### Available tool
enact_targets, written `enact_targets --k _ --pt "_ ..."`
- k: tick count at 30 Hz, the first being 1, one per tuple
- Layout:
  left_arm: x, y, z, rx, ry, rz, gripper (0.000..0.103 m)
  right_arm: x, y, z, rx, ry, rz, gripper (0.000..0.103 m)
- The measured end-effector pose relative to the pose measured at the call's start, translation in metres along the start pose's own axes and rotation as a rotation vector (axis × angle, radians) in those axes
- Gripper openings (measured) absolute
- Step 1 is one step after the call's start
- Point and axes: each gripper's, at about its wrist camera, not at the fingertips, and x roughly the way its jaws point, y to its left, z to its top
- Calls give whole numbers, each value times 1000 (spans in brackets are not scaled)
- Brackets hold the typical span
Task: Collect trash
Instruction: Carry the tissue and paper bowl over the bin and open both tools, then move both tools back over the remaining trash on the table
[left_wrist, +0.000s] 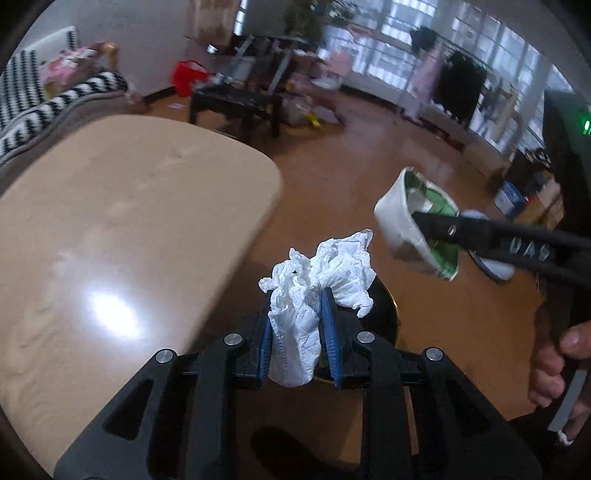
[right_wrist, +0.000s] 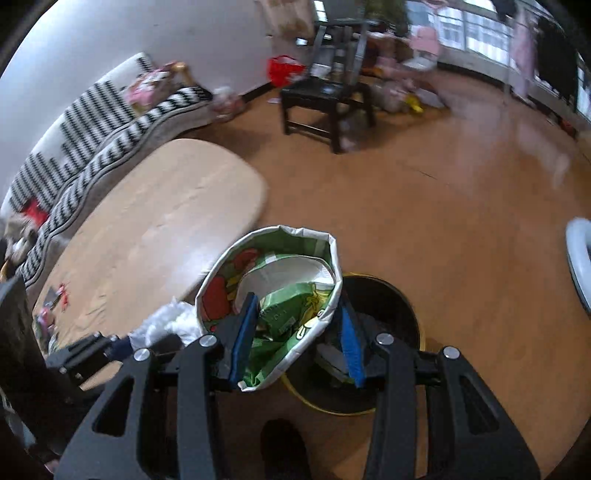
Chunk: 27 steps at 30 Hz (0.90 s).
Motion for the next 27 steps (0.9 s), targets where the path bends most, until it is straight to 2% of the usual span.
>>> enact_targets --k 3,7,18,20,21,22,27 --pt "24 -8 1 11 38 -9 24 3 -20 -3 64 13 -23 43" --pt "45 -9 5 -2 66 -15 24 9 -25 -4 65 35 -53 43" --pt "58 -10 12 -26 75 -54 26 9 -35 -2 99 34 -97 45" --pt "61 -11 11 -35 76 -65 49 8 -36 -2 113 33 -105 55" --pt "61 -12 11 -37 73 -68 54 7 -38 -2 113 28 -106 63" --pt "61 -13 11 -36 66 -68 60 5 -38 -2 112 21 -109 64" --pt "59 -16 12 -25 66 -60 68 5 -31 1 97 16 -98 65"
